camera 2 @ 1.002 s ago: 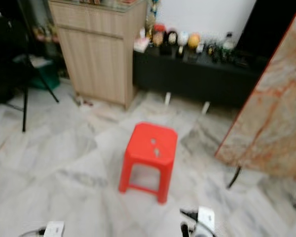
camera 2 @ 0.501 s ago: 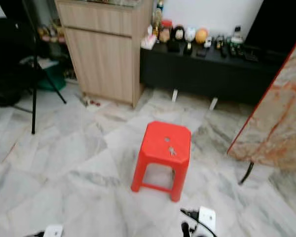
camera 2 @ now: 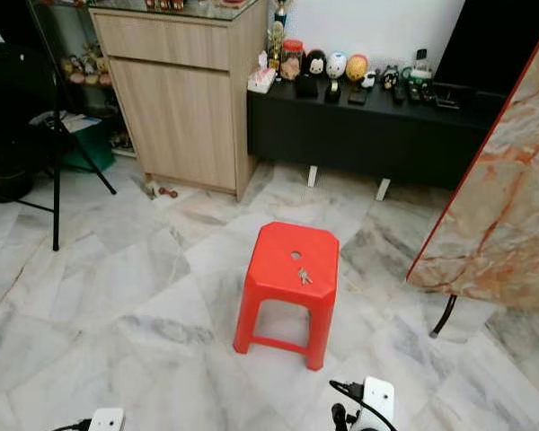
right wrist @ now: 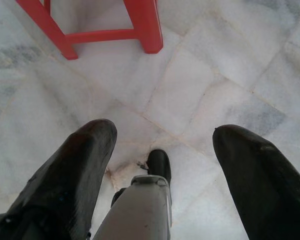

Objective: Hang keys on a hook

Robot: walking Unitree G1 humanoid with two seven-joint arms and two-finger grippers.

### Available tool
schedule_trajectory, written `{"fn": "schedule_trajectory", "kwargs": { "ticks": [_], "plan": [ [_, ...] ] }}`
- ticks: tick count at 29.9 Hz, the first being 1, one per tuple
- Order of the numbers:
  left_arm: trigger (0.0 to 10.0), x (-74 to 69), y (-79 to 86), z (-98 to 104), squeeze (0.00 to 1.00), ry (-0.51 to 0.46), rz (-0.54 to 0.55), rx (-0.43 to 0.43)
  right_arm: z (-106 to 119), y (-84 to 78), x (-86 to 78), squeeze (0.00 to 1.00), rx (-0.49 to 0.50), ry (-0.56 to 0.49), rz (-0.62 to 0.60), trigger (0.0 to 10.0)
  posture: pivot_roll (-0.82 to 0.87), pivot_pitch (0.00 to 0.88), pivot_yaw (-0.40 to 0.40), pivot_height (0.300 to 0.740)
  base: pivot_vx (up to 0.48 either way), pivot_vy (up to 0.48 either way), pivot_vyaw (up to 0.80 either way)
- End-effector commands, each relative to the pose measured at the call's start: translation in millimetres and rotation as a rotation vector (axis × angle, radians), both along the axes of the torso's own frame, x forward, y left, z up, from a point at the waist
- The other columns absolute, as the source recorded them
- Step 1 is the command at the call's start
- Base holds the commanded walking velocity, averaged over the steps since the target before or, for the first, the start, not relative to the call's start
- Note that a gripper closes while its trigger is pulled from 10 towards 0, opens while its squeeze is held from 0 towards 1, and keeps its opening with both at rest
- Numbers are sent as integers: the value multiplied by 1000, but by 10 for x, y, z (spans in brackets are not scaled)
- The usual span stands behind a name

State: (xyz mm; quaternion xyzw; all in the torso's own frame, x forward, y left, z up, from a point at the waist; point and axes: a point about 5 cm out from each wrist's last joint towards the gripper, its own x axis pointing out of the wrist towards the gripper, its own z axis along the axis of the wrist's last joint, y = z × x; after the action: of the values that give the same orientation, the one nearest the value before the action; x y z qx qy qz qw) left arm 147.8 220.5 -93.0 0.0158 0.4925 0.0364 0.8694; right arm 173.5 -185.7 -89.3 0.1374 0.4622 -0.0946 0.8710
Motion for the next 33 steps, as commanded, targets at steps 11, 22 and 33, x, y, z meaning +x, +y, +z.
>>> {"fn": "schedule_trajectory", "kwargs": {
  "ticks": [11, 22, 33],
  "plan": [
    [10000, -41, -33, -25, 0, 23, -8, -1, 2, -44, -10, 0, -15, 0, 8, 10000, 41, 0, -59, 740, 259, 0, 0],
    [10000, -26, -51, -23, 0, 17, -7, -5, -1, -40, -15, 0, -16, 3, 20, 10000, 41, 0, -58, 740, 300, 0, 0],
    [10000, -30, -8, -14, 0, 13, -1, -3, -3, -35, -19, 0, -19, 6, 35, 10000, 43, 0, -58, 740, 316, 0, 0]
  ]
}}
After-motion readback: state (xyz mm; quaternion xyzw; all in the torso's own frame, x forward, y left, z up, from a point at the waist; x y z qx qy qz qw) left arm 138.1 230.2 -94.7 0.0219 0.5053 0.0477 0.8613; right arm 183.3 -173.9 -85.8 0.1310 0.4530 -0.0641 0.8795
